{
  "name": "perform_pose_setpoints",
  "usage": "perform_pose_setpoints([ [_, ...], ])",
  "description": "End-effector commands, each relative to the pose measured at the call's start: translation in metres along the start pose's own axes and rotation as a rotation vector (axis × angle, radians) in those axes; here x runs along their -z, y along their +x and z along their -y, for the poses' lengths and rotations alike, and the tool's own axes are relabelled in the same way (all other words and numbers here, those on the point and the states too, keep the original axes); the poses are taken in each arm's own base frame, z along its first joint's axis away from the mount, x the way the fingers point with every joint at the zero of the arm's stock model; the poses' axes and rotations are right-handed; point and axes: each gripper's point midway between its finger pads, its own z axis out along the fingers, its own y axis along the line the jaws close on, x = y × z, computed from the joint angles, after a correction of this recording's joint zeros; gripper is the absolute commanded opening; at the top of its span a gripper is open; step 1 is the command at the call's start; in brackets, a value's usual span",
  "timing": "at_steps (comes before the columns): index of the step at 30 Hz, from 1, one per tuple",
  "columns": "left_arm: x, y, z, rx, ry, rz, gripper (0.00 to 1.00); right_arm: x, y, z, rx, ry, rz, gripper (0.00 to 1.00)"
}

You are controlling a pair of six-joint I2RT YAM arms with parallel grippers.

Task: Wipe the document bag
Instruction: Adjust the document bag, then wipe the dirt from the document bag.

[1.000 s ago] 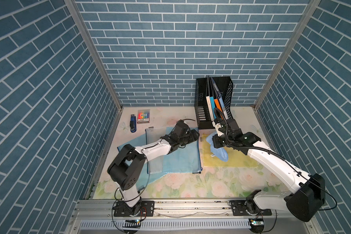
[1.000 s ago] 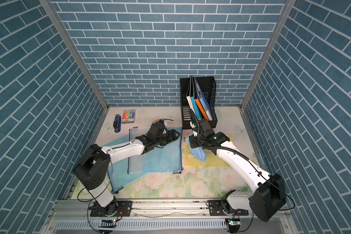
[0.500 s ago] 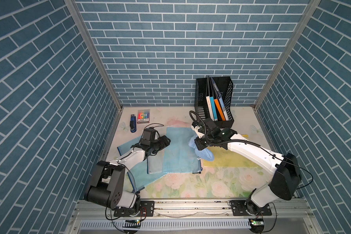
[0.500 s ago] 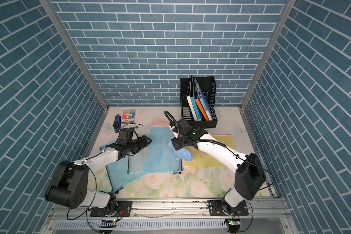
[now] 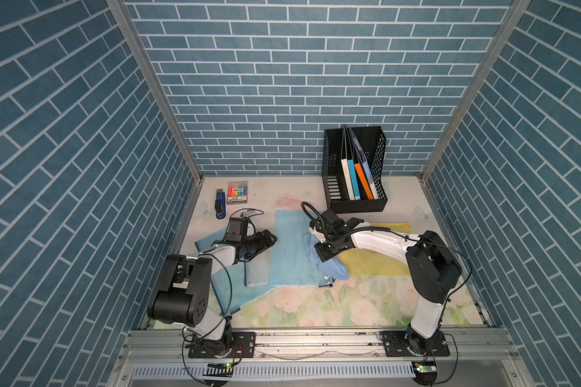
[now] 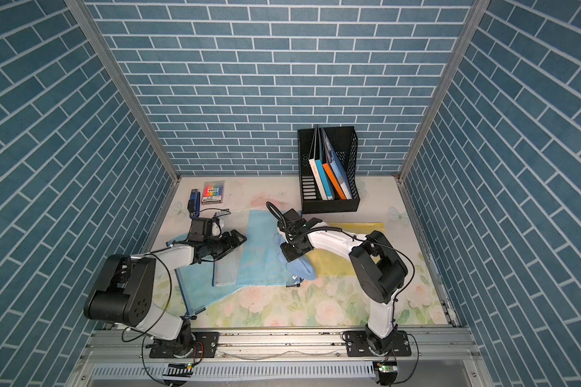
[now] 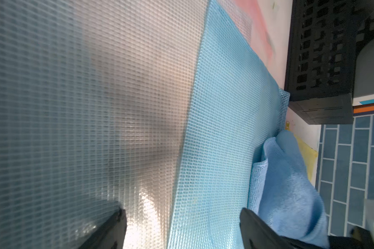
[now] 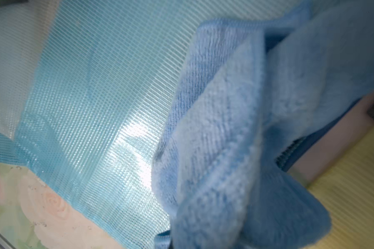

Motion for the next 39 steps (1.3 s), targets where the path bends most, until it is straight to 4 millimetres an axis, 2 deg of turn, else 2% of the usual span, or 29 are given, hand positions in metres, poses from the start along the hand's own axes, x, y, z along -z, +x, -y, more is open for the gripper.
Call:
perform_pose_setpoints([
  [1, -0.009, 0.009, -0.004, 0.002, 0.015, -0.047, 0.88, -0.01, 0.009, -0.001, -0.038, -0.026, -0.053, 0.06],
  [5, -0.012, 0.007, 0.005, -0.005, 0.049, -0.058, 0.88, -0.019, 0.015, -0.001, -0.06, -0.048, -0.081, 0.06],
  [9, -0.012, 0.004, 0.002, -0.036, 0.005, -0.063, 0.88, -0.029, 0.02, -0.004, -0.078, -0.068, -0.106, 0.06],
  [14, -0.009, 0.005, -0.042, -0.075, -0.232, -0.101, 0.87, -0.033, 0.021, -0.006, -0.082, -0.083, -0.113, 0.06],
  [16, -0.008, 0.003, -0.043, -0.084, -0.239, -0.095, 0.87, -0.034, 0.021, -0.006, -0.082, -0.085, -0.114, 0.06],
  [17, -0.008, 0.002, -0.038, -0.091, -0.213, -0.092, 0.87, -0.034, 0.021, -0.005, -0.082, -0.084, -0.117, 0.06],
  [20, -0.004, -0.005, -0.004, -0.111, -0.074, -0.058, 0.87, -0.037, 0.023, -0.006, -0.085, -0.087, -0.125, 0.06],
  [24, -0.001, -0.009, 0.019, -0.162, -0.04, -0.046, 0.87, -0.038, 0.024, -0.005, -0.085, -0.088, -0.128, 0.06],
  [27, -0.007, -0.007, 0.021, -0.168, -0.039, -0.056, 0.87, -0.039, 0.024, -0.005, -0.085, -0.09, -0.129, 0.06],
  [34, -0.029, 0.005, 0.004, -0.155, -0.066, -0.109, 0.85, -0.04, 0.023, -0.006, -0.083, -0.095, -0.129, 0.06],
  [39, -0.037, 0.018, 0.025, -0.162, 0.047, -0.152, 0.81, -0.042, 0.027, -0.006, -0.085, -0.096, -0.138, 0.06],
])
